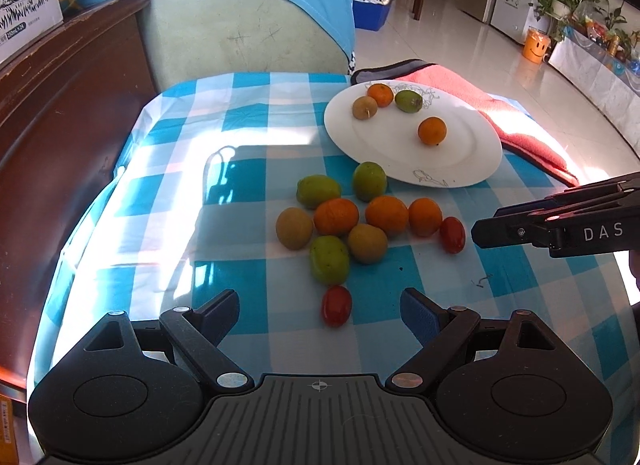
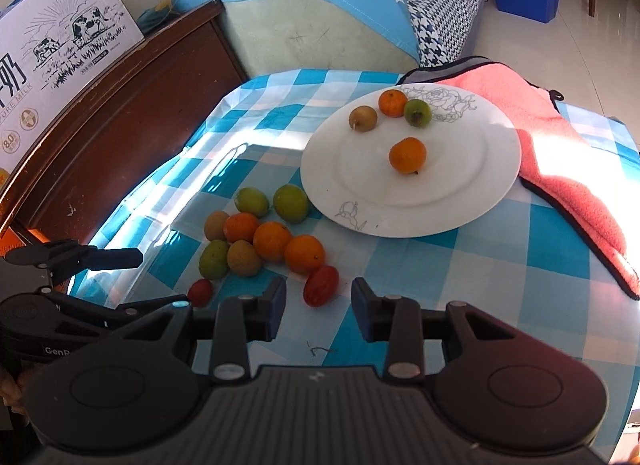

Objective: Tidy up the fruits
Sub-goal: 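Move both open grippers back from the plate to the fruit pile, then close the left gripper on a red cherry tomato while the right gripper grasps another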

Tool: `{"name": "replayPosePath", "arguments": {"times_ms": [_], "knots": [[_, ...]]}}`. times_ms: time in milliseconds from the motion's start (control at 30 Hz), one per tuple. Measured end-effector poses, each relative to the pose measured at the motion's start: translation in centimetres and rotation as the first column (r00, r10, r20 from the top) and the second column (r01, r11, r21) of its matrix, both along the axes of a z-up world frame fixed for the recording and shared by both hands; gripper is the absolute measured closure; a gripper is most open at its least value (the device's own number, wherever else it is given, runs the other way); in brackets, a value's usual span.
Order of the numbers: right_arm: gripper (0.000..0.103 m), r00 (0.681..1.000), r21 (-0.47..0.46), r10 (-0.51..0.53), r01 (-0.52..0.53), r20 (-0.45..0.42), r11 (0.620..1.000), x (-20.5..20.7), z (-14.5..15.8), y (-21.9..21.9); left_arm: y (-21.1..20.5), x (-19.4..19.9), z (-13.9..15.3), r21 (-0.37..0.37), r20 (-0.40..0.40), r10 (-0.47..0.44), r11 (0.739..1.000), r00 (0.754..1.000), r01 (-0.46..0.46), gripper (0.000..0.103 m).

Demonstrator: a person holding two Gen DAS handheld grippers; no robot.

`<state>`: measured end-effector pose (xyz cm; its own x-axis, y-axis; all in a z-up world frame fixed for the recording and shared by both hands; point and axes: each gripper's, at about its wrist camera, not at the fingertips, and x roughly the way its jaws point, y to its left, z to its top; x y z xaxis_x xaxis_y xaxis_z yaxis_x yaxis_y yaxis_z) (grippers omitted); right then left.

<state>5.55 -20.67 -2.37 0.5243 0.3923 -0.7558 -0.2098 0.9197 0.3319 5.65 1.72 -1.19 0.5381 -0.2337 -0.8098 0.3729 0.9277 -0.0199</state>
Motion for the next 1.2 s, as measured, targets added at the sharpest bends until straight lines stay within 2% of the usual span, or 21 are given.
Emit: {"name": "replayPosePath", "arguments": {"times_ms": [367,733,800,867,1033,1200], "knots": [[0.065,1.0,-0.037,0.015,-0.016,-0.022,0.999,0.5,-1.3,1.0,-0.6,-0.3,-1.1,0.003,-0.001,-0.041,0.999,0.999,0.041,0.02],[0.065,0.999,-0.063,0.027,-0.028,-0.022,0.998,0.9,-1.7,1.8,-0.7,0.3,-1.9,-0.002,-0.012,-0.02,1.0,1.0,0.019,0.044],[0.065,0.999,-0.065,0.027,-0.028,-0.021,0.997,0.9,-1.8,1.9,-0.7,0.5,-2.1,0.001,-0.019,-0.013,1.0,1.0,0.013,0.053],[0.065,0.999,-0.071,0.028,-0.029,-0.017,0.997,0.9,-1.9,2.0,-0.8,0.6,-2.3,0.004,-0.025,-0.012,1.0,1.0,0.012,0.058],[0.066,0.999,-0.096,0.035,-0.036,-0.006,0.995,0.9,-1.9,2.3,-1.0,0.5,-2.5,0.019,-0.015,-0.016,1.0,1.0,0.016,0.063],[0.066,0.999,-0.113,0.035,-0.035,0.003,0.993,1.0,-2.0,2.5,-0.9,0.6,-2.4,0.011,-0.011,-0.013,1.0,1.0,0.014,0.077]]}}
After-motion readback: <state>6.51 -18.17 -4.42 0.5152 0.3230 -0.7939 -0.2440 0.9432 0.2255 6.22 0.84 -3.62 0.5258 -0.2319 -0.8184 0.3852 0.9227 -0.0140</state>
